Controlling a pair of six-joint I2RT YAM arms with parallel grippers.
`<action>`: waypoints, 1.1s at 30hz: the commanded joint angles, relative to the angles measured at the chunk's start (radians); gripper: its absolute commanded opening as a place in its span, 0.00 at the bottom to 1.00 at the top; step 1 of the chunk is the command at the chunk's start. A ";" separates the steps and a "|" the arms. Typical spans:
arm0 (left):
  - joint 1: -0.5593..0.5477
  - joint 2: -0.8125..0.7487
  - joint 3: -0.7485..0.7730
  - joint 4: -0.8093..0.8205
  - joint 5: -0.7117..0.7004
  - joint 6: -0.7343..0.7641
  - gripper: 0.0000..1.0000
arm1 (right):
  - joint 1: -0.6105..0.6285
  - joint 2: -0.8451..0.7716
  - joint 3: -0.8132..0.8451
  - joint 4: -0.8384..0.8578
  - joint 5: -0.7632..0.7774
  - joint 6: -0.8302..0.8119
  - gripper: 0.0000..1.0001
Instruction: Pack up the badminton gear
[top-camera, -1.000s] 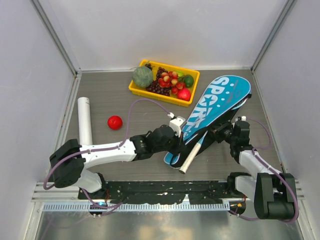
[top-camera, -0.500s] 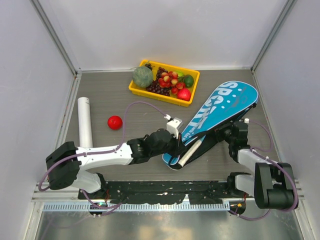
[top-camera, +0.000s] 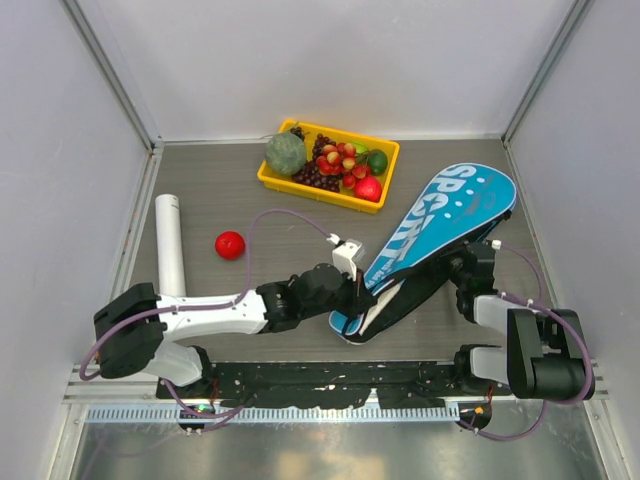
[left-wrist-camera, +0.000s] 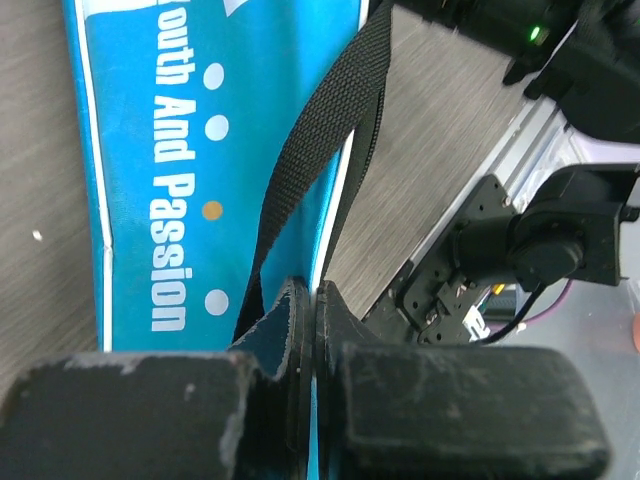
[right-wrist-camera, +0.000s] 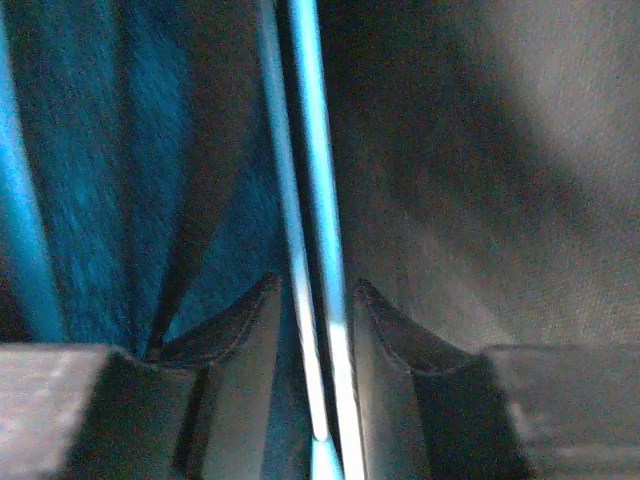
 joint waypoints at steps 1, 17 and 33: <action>-0.029 0.009 0.012 -0.043 -0.024 -0.022 0.00 | -0.022 -0.007 0.110 -0.050 0.040 -0.068 0.46; -0.007 0.031 0.134 -0.207 -0.052 -0.071 0.00 | -0.024 -0.482 0.355 -1.141 0.112 -0.463 0.77; 0.000 0.040 0.139 -0.233 -0.055 -0.090 0.00 | -0.076 -0.357 0.547 -1.066 0.240 -0.691 0.96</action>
